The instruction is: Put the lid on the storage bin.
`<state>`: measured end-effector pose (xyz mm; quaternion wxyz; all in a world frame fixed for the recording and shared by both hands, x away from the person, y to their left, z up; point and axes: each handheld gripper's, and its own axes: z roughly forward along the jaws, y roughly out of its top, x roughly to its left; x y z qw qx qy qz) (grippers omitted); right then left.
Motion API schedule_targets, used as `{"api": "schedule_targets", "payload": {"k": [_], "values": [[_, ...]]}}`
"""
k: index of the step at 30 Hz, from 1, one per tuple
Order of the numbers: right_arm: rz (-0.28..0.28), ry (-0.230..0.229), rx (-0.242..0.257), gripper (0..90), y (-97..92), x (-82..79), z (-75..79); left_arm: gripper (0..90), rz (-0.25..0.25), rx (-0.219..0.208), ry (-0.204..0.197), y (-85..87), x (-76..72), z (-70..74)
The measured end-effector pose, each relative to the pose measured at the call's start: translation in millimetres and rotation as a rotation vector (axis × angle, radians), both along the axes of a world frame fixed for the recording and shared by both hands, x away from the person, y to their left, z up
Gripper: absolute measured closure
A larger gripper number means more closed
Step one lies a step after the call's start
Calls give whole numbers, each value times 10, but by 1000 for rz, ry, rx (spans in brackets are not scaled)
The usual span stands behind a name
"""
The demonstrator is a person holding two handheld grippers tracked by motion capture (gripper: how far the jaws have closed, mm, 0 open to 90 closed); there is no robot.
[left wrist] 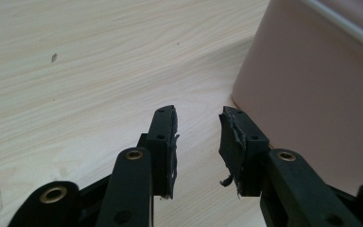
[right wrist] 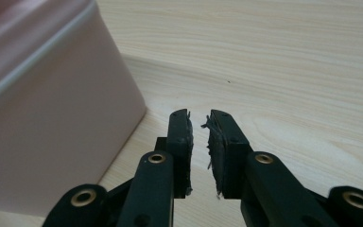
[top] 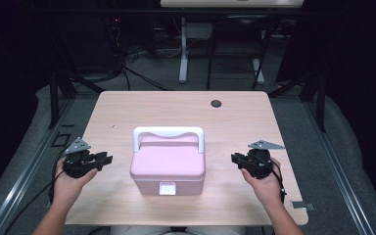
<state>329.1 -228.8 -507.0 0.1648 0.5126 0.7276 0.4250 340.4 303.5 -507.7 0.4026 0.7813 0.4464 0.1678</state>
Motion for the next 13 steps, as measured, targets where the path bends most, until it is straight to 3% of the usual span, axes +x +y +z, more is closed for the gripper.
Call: {"api": "schedule_targets", "payload": {"k": [6, 13], "values": [[-29, 21, 11, 779, -70, 8, -137, 631, 12, -2, 23, 36, -2, -148], [-32, 32, -22, 752, -75, -8, -247, 586, 8, 24, 33, 36, 7, -240]]}}
